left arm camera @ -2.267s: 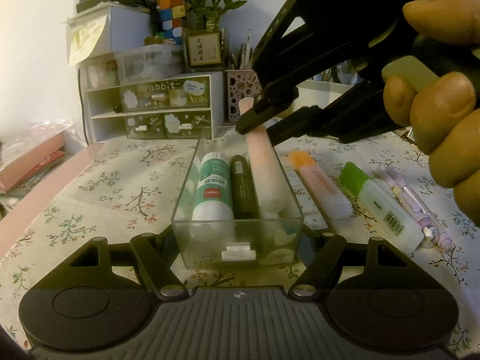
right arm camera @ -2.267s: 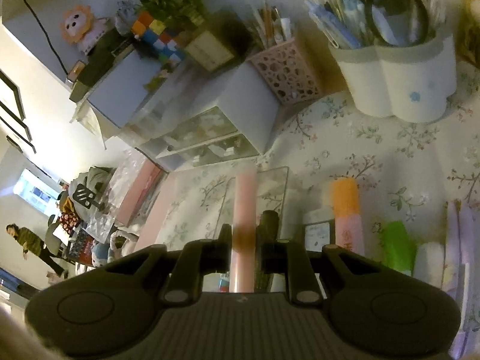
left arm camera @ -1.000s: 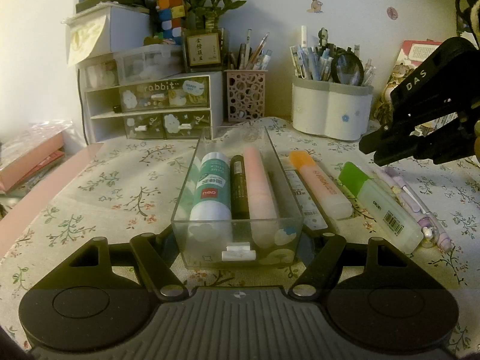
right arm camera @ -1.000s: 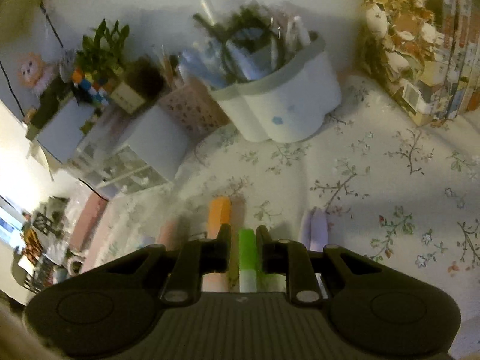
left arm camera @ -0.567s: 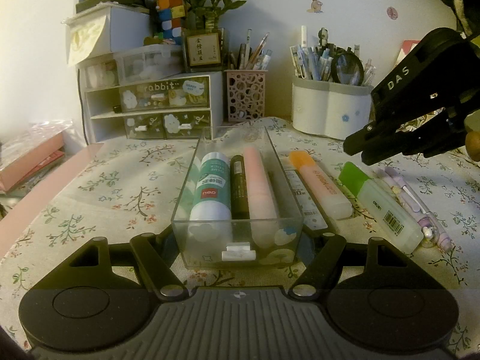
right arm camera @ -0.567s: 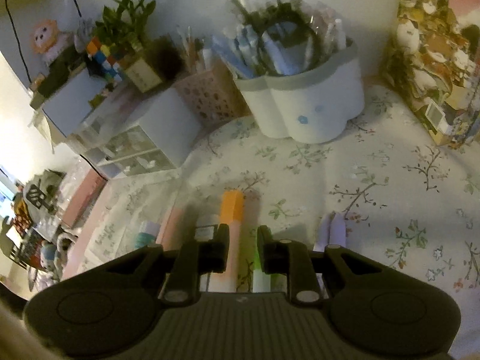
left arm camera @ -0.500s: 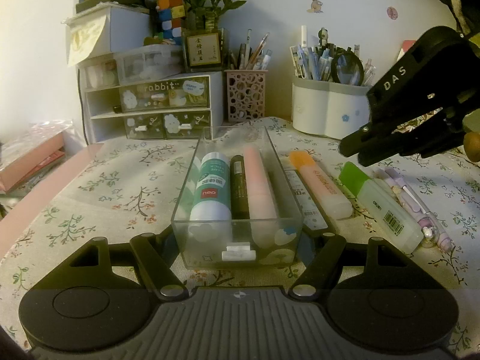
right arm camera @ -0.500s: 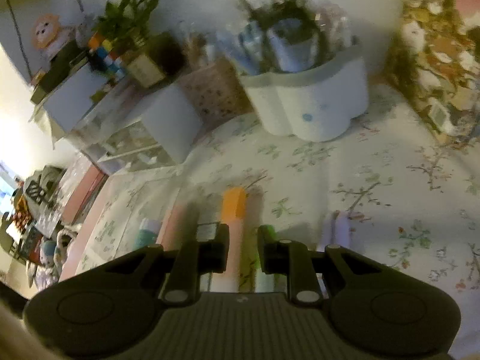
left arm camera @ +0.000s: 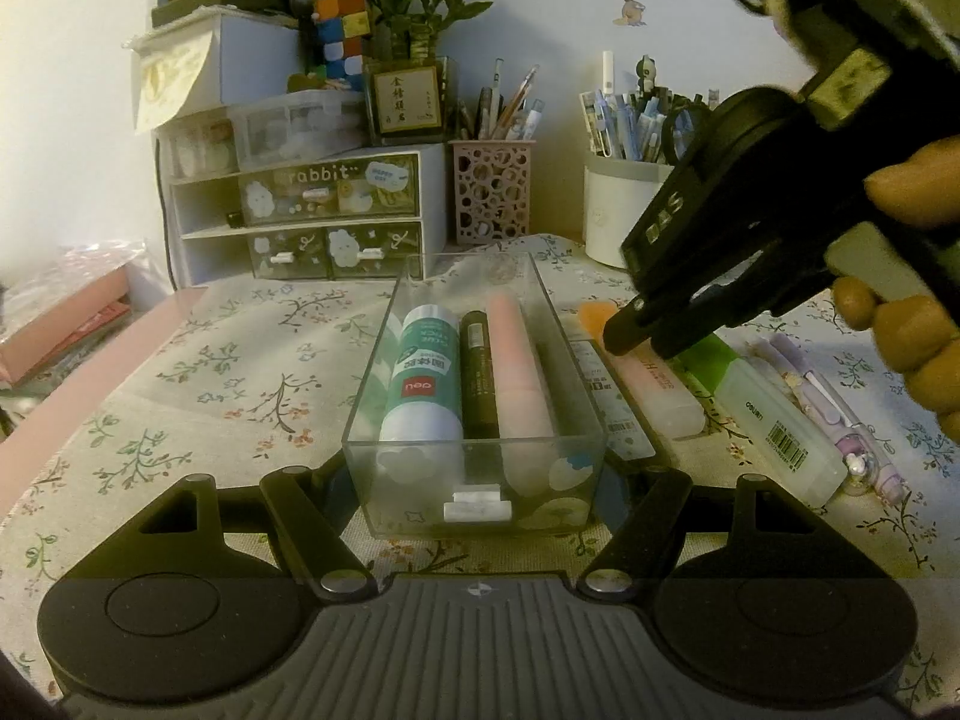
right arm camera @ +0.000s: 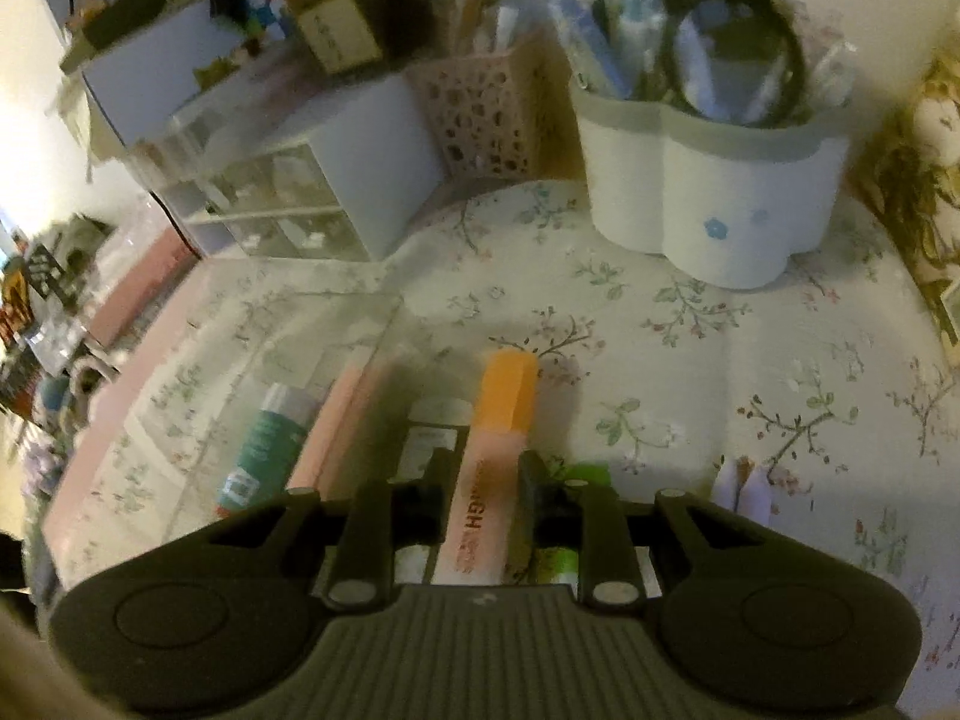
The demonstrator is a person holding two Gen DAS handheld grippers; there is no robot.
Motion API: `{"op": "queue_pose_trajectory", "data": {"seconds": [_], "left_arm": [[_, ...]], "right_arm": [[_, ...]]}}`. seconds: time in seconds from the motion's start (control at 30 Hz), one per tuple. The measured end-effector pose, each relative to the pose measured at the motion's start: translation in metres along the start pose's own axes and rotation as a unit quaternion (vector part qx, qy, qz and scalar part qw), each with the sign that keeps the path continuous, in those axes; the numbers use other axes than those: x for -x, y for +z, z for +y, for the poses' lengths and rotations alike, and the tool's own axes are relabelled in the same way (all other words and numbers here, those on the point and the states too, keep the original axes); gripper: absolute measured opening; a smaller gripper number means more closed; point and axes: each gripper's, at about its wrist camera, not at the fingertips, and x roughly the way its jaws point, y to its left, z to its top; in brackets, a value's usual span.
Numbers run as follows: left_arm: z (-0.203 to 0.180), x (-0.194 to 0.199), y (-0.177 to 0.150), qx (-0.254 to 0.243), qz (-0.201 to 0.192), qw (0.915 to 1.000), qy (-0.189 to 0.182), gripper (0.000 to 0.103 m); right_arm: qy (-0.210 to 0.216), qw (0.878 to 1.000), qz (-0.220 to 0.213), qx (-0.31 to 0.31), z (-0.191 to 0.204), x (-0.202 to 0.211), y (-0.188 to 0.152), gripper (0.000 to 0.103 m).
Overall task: Organize stationery
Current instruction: 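Lift the orange highlighter upright with the right gripper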
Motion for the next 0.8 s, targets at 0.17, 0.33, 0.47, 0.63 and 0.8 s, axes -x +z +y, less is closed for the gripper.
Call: {"op": "queue_pose_trajectory", "data": {"seconds": [0.17,0.33,0.47,0.63,0.8], "left_arm": [[0.000,0.001,0.000,-0.001,-0.001,1.0000,0.002,0.073],[-0.001,0.001,0.000,-0.002,-0.001,1.0000,0.002,0.073],[-0.002,0.001,0.000,-0.006,0.000,1.0000,0.003,0.073],[-0.002,0.001,0.000,-0.006,-0.001,1.0000,0.004,0.073],[-0.002,0.001,-0.001,-0.008,-0.001,1.0000,0.004,0.073]], "right_arm": [[-0.021,1.000,-0.001,0.016,0.003,-0.011,0.006,0.033],[-0.024,0.999,-0.001,0.032,0.007,-0.014,0.009,0.034],[-0.016,0.999,-0.004,0.029,0.004,-0.015,0.008,0.034],[-0.023,0.999,-0.005,0.036,0.010,-0.014,0.007,0.031],[-0.019,1.000,-0.009,0.016,0.005,-0.014,0.007,0.028]]}}
